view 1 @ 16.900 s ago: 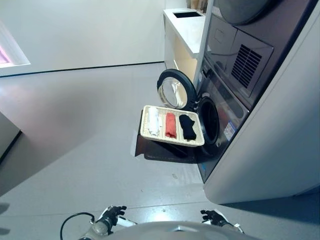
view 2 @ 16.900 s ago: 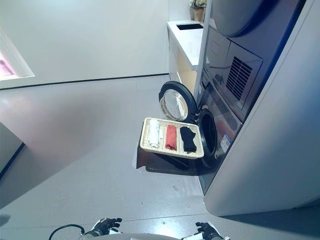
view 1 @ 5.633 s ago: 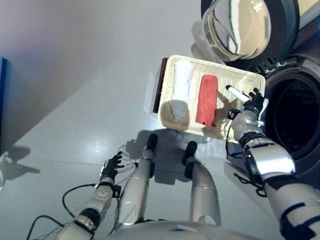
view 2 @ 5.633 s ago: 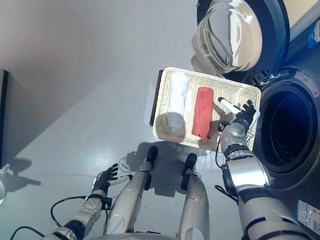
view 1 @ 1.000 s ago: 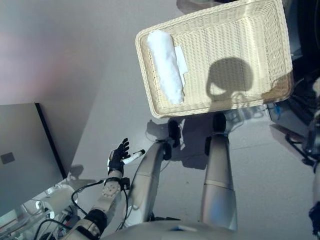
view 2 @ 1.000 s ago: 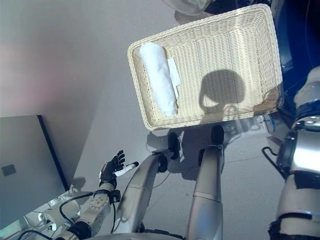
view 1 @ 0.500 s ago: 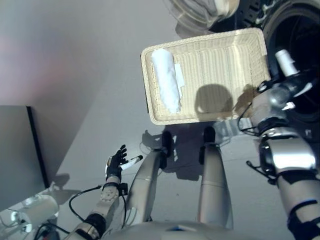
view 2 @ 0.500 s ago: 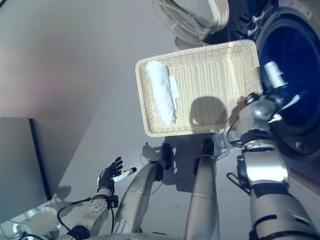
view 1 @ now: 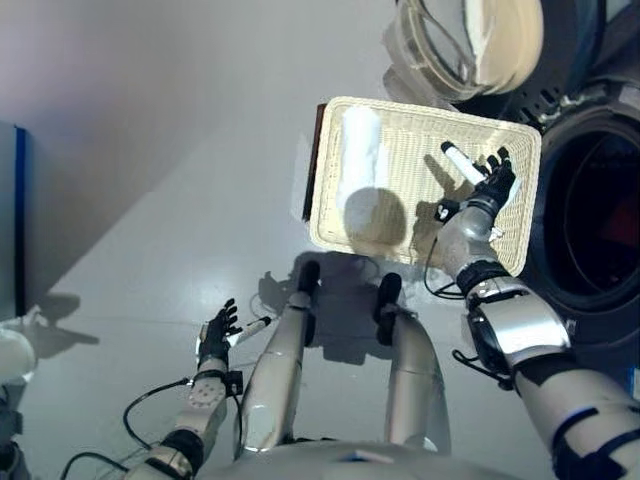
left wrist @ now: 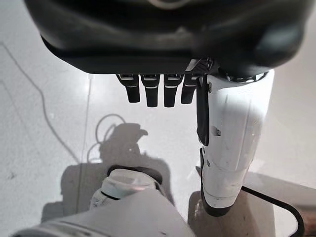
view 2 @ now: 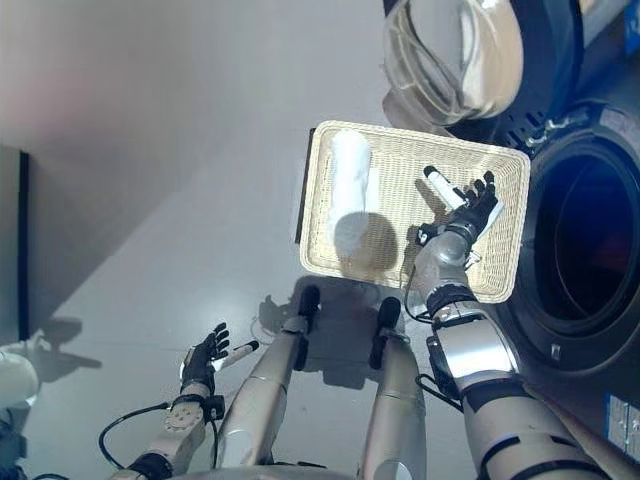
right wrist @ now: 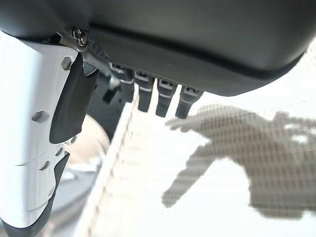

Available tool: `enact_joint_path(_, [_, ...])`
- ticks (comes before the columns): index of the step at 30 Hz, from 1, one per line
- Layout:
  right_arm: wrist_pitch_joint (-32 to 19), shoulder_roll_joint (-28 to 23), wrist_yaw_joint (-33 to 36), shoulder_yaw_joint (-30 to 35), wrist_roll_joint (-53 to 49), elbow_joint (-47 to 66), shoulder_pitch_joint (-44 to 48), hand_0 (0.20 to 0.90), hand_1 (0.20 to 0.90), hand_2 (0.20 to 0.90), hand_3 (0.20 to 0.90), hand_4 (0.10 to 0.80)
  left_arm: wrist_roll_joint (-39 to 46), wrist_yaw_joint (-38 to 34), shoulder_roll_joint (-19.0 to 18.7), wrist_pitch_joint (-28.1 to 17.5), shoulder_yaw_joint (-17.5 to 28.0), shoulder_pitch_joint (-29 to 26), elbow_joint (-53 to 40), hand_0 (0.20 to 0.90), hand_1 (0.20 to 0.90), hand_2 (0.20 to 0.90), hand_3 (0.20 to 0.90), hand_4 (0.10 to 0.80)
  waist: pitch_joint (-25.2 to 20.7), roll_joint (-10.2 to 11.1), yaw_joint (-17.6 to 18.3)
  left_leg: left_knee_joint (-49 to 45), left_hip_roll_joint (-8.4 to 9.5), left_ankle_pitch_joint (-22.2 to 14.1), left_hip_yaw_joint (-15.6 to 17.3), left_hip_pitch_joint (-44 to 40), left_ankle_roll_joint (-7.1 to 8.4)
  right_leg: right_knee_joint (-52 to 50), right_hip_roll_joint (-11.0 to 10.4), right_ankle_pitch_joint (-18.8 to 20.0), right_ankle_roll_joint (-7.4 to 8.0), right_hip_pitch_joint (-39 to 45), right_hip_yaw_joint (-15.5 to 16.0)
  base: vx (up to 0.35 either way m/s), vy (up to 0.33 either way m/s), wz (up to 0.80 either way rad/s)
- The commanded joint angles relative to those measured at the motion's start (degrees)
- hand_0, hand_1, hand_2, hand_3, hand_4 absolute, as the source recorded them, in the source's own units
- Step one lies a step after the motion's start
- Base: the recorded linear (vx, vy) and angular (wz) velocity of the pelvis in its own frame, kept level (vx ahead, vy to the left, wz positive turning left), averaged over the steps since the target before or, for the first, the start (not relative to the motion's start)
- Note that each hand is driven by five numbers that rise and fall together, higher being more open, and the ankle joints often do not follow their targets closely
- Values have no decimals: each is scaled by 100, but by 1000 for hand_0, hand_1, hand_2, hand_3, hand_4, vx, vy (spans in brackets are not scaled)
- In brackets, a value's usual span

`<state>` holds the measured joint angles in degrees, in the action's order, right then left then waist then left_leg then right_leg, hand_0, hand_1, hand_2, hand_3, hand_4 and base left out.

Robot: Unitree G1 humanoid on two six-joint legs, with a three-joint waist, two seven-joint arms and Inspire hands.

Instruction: Pick up the clothes and place them into the washing machine

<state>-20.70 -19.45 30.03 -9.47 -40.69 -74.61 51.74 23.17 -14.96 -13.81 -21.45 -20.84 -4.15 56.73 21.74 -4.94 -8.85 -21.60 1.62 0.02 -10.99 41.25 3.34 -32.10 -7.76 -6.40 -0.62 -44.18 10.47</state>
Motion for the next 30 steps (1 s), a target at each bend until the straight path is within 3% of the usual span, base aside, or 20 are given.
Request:
enact_joint_path(1, [-158, -189, 63, -112, 425, 25, -109, 900, 900, 900, 900, 800, -208, -270, -541, -137, 407, 78, -118, 900, 900, 900, 900, 800, 42, 151, -350, -45, 360, -36, 262, 211, -221, 813, -40, 158, 145, 665, 285, 20, -16, 30])
enact_joint_path(13, [-152, 329, 182, -231, 536, -220, -404, 900, 900, 900, 900, 800, -509, -597, -901, -168, 731, -127, -689, 900, 900, 900, 900, 800, 296, 463, -808, 46, 586, 149, -264, 436, -198, 846, -211, 101, 178, 758, 767, 21, -15, 29])
enact_joint_path(18, [71, 474, 426, -386, 927, -536, -388, 900, 900, 900, 900, 800, -768, -863, -1059, -153, 874, -242, -1008, 900, 900, 900, 900, 800, 368, 575, -1033, 20, 671, 172, -419, 557, -181, 810, -240, 54, 172, 757, 915, 35, -29, 33])
enact_joint_path(30, [692, 836, 646, -693, 1561, -1007, -222, 900, 900, 900, 900, 800, -947, -830, -1124, -140, 991, -305, -2505, 900, 900, 900, 900, 800, 519, 562, -1521, 73, 861, 285, -745, 864, -116, 623, -309, -98, 160, 591, 1275, 42, -38, 22])
